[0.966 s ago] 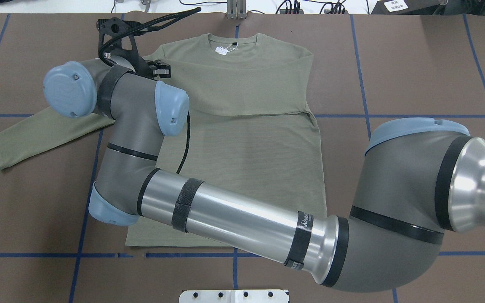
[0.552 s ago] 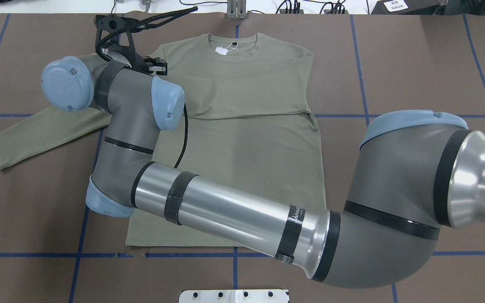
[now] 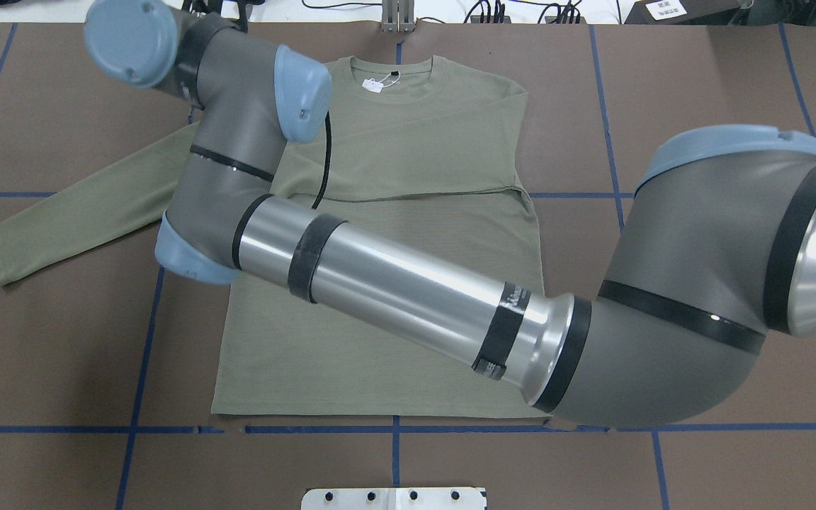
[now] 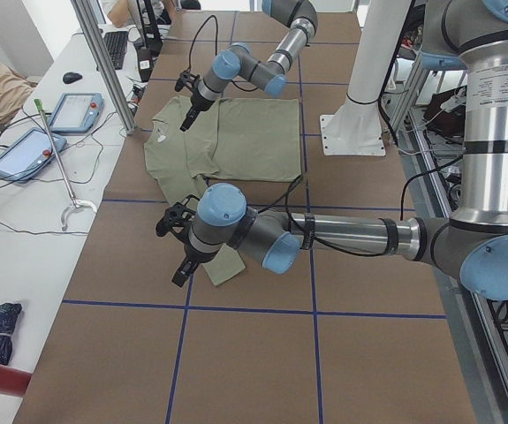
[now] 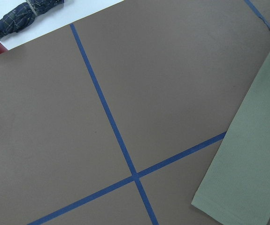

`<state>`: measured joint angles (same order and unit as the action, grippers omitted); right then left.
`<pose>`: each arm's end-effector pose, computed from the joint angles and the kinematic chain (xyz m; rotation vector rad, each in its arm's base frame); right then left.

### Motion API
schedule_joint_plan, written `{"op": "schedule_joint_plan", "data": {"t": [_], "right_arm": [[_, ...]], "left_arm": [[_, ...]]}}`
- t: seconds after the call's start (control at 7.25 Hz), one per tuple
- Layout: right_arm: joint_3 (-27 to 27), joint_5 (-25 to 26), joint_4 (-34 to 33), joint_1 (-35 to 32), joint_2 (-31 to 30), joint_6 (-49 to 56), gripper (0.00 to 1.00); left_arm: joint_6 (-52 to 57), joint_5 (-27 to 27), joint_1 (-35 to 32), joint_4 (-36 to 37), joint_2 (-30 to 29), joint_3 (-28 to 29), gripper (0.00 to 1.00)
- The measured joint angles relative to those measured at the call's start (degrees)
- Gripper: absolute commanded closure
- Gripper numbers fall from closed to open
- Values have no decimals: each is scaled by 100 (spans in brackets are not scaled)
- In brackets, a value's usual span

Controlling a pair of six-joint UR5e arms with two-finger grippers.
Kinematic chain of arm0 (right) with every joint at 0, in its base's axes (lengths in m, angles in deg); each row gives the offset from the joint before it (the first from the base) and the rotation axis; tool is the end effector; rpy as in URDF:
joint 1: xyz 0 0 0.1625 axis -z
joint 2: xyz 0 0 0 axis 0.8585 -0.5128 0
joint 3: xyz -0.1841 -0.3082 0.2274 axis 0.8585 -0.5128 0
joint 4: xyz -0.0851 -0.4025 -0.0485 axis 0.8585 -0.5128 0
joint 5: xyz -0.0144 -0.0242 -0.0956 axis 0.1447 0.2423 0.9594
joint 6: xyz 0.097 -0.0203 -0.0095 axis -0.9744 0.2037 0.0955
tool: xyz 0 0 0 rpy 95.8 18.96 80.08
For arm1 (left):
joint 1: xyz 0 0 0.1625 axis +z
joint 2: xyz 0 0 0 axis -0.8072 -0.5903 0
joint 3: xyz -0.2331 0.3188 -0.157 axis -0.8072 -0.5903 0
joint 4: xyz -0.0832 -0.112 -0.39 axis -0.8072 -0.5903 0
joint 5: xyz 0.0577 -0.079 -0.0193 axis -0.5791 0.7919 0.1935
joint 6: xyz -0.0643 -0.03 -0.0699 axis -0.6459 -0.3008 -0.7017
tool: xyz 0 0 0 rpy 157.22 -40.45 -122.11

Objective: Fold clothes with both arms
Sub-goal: 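Lay the sleeve across the chest toward the other sleeve and release, then raise the right gripper away from the shirt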

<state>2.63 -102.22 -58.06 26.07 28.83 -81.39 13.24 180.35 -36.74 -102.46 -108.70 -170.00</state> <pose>-0.6499 -0.5981 -0.0615 0.4333 -0.7131 0.3976 -0.0681 -0.4912 0.5752 0.5691 0.7352 0.2848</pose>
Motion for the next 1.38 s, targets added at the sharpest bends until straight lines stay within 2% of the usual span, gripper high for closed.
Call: {"op": "schedule_joint_plan", "data": {"t": [0.14,0.28,0.55,0.97,1.24,1.38], "right_arm": [[540,-708,-536,-312,-181,293,0],[1390,-1439,-1128,-676,-569,759,0],[2856,-2524,-1767,-1444,-1568,1987,0],[4765,-3888,-1865,-2713,-3881,4252,0],[5490,-4468,-1711,-3340,-5332,5178,0],[5807,-4584,-1582,-3536,-5909,5343,0]], "left_arm": [[-44,-7,27,-392,16,53,0],[-190,-21,103,-756,31,182,0],[-691,-249,542,-1340,212,327,0],[-1805,-757,1722,-2987,878,357,0],[-1929,-1162,2287,-3322,1128,391,0],[-1949,-1403,2598,-3358,1147,459,0]]}}
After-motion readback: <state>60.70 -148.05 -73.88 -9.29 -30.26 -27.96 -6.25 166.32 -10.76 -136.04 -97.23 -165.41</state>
